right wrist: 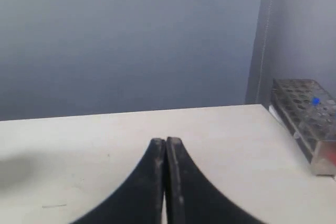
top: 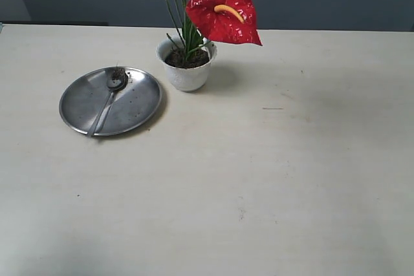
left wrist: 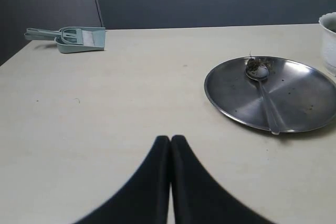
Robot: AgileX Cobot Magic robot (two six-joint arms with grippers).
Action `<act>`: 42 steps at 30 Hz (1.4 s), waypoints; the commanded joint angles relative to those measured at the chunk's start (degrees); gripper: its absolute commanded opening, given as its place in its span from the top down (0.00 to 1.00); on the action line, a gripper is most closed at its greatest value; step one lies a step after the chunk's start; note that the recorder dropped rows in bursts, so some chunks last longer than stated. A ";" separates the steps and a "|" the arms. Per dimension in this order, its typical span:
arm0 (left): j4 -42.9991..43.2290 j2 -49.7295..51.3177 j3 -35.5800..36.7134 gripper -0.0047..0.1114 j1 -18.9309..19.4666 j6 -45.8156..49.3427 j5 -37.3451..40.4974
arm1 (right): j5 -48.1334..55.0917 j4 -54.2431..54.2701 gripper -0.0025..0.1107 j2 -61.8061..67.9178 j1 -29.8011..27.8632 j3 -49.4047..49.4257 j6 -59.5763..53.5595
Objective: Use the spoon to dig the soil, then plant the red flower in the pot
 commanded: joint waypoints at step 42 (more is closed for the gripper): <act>0.08 -0.28 0.28 0.96 -0.29 -0.05 -0.53 | -18.00 -24.87 0.98 -13.36 15.27 21.10 18.01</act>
